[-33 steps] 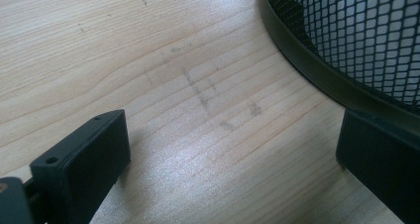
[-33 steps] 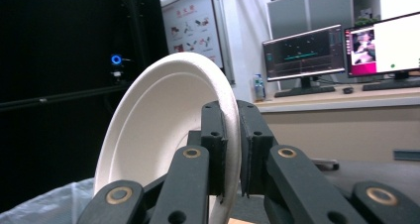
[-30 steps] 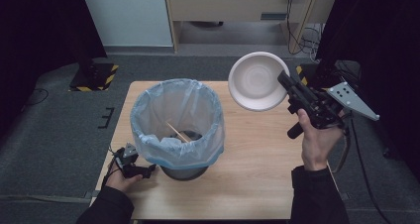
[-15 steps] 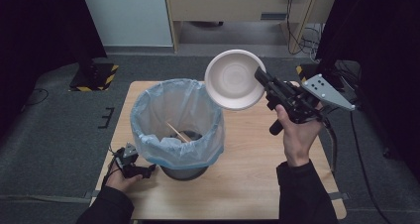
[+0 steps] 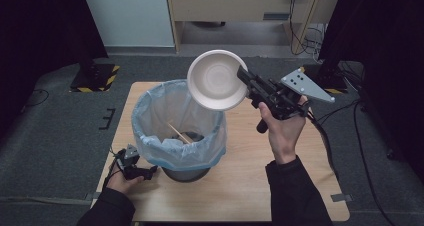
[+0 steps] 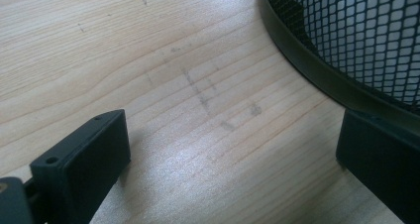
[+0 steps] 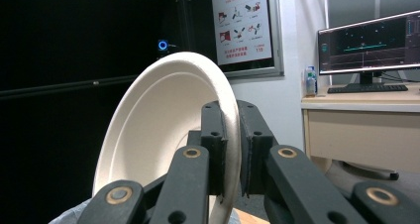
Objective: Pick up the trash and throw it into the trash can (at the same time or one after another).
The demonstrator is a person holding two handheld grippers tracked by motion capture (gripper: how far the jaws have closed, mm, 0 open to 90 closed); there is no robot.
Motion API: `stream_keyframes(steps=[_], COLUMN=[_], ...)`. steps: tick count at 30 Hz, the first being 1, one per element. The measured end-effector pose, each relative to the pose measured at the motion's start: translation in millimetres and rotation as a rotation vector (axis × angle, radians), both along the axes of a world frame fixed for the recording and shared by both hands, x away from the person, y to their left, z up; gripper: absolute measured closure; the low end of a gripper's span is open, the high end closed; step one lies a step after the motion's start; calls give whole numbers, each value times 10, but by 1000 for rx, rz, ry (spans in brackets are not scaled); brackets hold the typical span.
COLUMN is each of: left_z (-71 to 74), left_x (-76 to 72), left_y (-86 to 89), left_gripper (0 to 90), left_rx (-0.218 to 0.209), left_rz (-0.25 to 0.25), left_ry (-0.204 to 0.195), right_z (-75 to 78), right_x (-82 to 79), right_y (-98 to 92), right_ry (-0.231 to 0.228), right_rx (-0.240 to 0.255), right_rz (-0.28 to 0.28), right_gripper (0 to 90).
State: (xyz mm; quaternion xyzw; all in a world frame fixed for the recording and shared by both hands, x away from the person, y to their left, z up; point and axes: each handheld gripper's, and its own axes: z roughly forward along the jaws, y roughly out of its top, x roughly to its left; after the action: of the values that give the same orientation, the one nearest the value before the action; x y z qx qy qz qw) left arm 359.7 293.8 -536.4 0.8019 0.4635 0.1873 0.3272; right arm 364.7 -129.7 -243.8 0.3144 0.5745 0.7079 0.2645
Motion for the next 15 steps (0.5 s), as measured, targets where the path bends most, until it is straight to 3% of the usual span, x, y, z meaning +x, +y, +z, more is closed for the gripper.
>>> stream_keyframes(steps=[15], left_z=[0], left_x=[0], left_y=[0], left_gripper=[0], left_rx=[0], left_rz=[0], left_ry=[0], right_z=[-66], right_x=[85], right_y=[271], right_ry=[29], right_rx=[-19], right_rz=[42], right_gripper=[836])
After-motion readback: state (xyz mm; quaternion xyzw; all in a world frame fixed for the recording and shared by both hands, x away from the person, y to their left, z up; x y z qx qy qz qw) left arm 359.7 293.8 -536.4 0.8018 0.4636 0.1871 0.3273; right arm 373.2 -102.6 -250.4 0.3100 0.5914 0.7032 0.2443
